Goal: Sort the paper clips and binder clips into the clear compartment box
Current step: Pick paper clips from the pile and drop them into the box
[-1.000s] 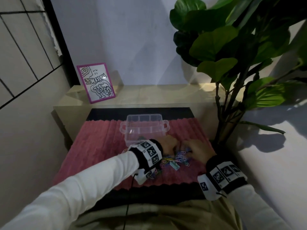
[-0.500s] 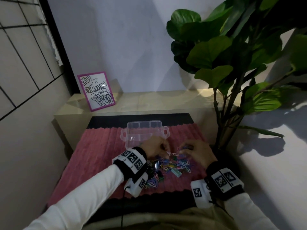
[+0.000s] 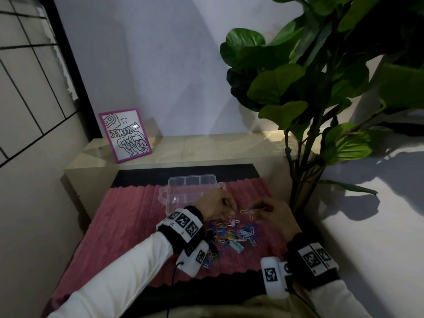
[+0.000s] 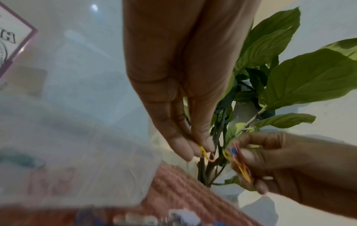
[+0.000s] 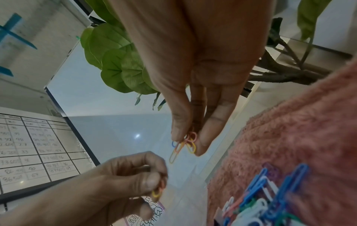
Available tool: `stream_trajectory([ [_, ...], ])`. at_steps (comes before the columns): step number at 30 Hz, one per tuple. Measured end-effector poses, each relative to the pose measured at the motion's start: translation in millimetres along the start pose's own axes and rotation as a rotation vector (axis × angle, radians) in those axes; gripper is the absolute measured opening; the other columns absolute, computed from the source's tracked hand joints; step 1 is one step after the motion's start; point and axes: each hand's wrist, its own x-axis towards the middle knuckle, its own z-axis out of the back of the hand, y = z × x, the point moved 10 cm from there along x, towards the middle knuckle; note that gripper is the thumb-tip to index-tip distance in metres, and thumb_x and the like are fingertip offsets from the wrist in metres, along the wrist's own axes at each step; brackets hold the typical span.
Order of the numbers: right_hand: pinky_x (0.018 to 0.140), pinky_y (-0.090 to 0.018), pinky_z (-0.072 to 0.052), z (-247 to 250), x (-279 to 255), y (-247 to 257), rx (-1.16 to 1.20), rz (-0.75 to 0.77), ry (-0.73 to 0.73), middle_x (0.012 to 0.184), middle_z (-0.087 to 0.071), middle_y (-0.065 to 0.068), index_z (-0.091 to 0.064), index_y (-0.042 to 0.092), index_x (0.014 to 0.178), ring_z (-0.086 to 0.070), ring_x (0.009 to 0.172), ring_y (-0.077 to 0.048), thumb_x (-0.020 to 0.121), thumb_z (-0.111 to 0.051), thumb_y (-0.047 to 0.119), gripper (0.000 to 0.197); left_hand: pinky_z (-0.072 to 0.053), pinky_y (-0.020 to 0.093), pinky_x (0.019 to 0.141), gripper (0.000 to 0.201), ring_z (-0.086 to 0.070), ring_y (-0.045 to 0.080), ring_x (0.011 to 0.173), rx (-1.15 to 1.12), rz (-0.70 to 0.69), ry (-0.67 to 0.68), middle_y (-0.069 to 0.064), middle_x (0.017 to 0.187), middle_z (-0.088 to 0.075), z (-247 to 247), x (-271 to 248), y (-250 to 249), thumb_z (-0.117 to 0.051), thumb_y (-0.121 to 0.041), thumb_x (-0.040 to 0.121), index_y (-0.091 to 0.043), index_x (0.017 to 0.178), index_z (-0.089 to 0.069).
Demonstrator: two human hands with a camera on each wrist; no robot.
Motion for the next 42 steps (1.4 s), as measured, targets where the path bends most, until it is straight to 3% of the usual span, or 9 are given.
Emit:
stream_trajectory([
  [6, 0.063, -0.030, -0.057, -6.6, -2.2, -20.2, 0.051, -0.087, 0.035, 0.069, -0.066, -0.006, -0.065, 0.016, 0.067, -0.064, 0.063, -0.020, 0.074, -0.069, -0.004, 0.023, -0.051, 0.010, 0.060, 0.008, -0.062, 0.008, 0.068, 0.139, 0.017, -0.180, -0.002, 0.075, -0.065, 69.5, -10.9, 21.4, -0.065, -0.002, 0.079, -0.006, 0.086, -0.068],
  [10, 0.058, -0.019, -0.055, -23.2, -0.9, -9.9, 0.124, -0.091, 0.092, 0.069, -0.067, -0.003, -0.066, 0.008, 0.072, -0.066, 0.061, -0.011, 0.077, -0.065, -0.007, 0.016, -0.048, 0.005, 0.054, 0.013, -0.060, -0.003, 0.059, 0.185, 0.121, -0.200, 0.005, 0.082, -0.070, 94.7, -23.2, 54.6, -0.060, 0.000, 0.083, -0.005, 0.090, -0.069],
  [13, 0.061, -0.022, -0.057, -38.5, 10.9, 17.3, 0.092, -0.028, 0.149, 0.070, -0.066, -0.010, -0.065, 0.005, 0.075, -0.066, 0.062, -0.012, 0.077, -0.065, -0.006, 0.012, -0.041, -0.003, 0.057, 0.019, -0.058, -0.008, 0.068, 0.280, 0.118, -0.171, 0.005, 0.098, -0.070, 93.1, -29.6, 59.1, -0.057, -0.003, 0.086, -0.006, 0.100, -0.069],
  [16, 0.072, -0.030, -0.057, -51.5, 29.6, 49.3, -0.008, 0.087, 0.192, 0.082, -0.069, -0.015, -0.066, 0.005, 0.080, -0.065, 0.071, -0.020, 0.077, -0.066, -0.003, 0.008, -0.043, -0.002, 0.059, 0.024, -0.061, 0.006, 0.084, 0.271, 0.092, -0.277, 0.001, 0.100, -0.068, 104.0, -39.6, 52.8, -0.052, 0.000, 0.087, -0.008, 0.102, -0.068],
  [19, 0.075, -0.032, -0.056, -62.9, 48.3, 68.1, -0.126, 0.134, 0.180, 0.087, -0.071, -0.019, -0.068, 0.003, 0.085, -0.065, 0.072, -0.019, 0.079, -0.066, 0.001, 0.007, -0.047, 0.005, 0.057, 0.023, -0.063, 0.002, 0.073, 0.301, 0.042, -0.311, -0.002, 0.088, -0.068, 102.2, -47.9, 35.9, -0.052, 0.002, 0.086, -0.011, 0.093, -0.069],
  [22, 0.079, -0.035, -0.057, -86.1, 60.3, 68.9, -0.235, 0.099, 0.271, 0.098, -0.071, -0.020, -0.068, 0.004, 0.093, -0.067, 0.080, -0.022, 0.079, -0.066, 0.002, 0.014, -0.042, 0.004, 0.062, 0.017, -0.058, -0.005, 0.067, 0.421, -0.007, -0.175, -0.005, 0.084, -0.066, 71.9, -50.5, 12.8, -0.055, -0.004, 0.087, -0.012, 0.092, -0.069],
  [25, 0.087, -0.026, -0.052, -101.6, 55.6, 68.7, -0.409, 0.133, 0.409, 0.110, -0.068, -0.012, -0.067, 0.007, 0.108, -0.065, 0.100, -0.020, 0.081, -0.063, -0.001, 0.028, -0.041, 0.008, 0.068, 0.018, -0.060, 0.008, 0.081, 0.434, -0.026, 0.045, 0.004, 0.099, -0.070, 24.6, -48.1, 0.8, -0.053, -0.005, 0.087, -0.008, 0.098, -0.068],
  [29, 0.083, -0.012, -0.047, -63.7, 45.9, 68.6, -0.439, 0.214, 0.323, 0.107, -0.070, -0.008, -0.068, 0.007, 0.104, -0.064, 0.096, -0.016, 0.083, -0.060, 0.002, 0.023, -0.042, 0.019, 0.080, 0.020, -0.061, 0.014, 0.094, 0.432, -0.072, 0.146, 0.007, 0.108, -0.068, -11.4, -30.9, -10.4, -0.053, -0.007, 0.087, -0.009, 0.101, -0.067],
  [42, 0.094, -0.030, -0.044, -21.2, -8.2, -36.5, -0.703, -0.051, 0.346, 0.111, -0.068, -0.007, -0.066, 0.009, 0.105, -0.059, 0.106, -0.021, 0.076, -0.069, 0.017, 0.031, -0.043, 0.033, 0.083, 0.038, -0.057, 0.033, 0.105, 0.719, -0.083, 0.479, 0.019, 0.113, -0.064, -88.0, 33.4, -16.5, -0.070, -0.015, 0.077, 0.003, 0.110, -0.061],
])
